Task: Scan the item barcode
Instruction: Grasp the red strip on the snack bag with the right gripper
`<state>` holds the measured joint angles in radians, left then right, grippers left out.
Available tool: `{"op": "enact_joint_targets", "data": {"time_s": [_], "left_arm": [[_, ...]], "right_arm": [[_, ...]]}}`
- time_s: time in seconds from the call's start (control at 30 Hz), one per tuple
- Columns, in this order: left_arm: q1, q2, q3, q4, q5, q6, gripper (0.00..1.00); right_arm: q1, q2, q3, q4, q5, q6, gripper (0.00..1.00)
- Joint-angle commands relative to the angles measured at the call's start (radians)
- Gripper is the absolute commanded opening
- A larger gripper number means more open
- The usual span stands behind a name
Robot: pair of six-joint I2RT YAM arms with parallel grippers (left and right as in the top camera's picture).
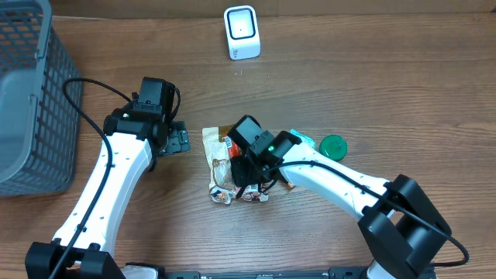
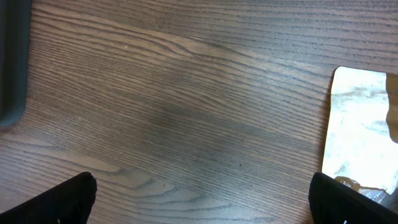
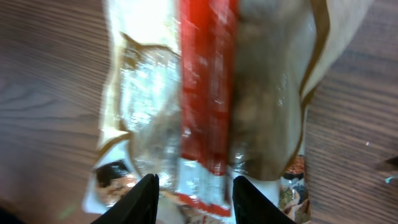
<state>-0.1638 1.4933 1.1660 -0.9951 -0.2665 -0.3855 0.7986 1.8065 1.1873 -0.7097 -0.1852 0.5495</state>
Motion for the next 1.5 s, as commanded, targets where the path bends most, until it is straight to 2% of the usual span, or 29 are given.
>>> {"op": "enact_joint_targets", "data": {"time_s": [0.0, 0.17, 0.5, 1.1, 1.17, 1.23, 1.47], "left_arm": [[-0.001, -0.009, 0.015, 0.005, -0.009, 0.000, 1.00], [-0.001, -0.009, 0.015, 0.005, -0.009, 0.001, 1.00], [-0.001, -0.009, 0.015, 0.005, -0.009, 0.001, 1.00], [-0.001, -0.009, 0.015, 0.005, -0.009, 0.001, 1.00], [-0.001, -0.009, 0.015, 0.005, -0.009, 0.001, 1.00], [-0.001, -0.009, 0.015, 0.005, -0.009, 0.001, 1.00], [-0.001, -0.009, 0.015, 0.005, -0.009, 0.001, 1.00]], "right_arm": [[0.002, 0.005, -0.068, 0.050, 0.010, 0.058, 0.40], [-0.006, 0.005, -0.077, 0.071, 0.006, 0.066, 0.39], [-0.006, 0.005, -0.077, 0.089, 0.006, 0.069, 0.24], [-0.006, 0.005, -0.128, 0.175, 0.012, 0.132, 0.19], [-0.006, 0.005, -0.128, 0.183, 0.008, 0.132, 0.14], [-0.006, 0.005, -0.128, 0.189, 0.008, 0.132, 0.04], [-0.034, -0.002, -0.123, 0.188, -0.079, 0.132, 0.04]]}}
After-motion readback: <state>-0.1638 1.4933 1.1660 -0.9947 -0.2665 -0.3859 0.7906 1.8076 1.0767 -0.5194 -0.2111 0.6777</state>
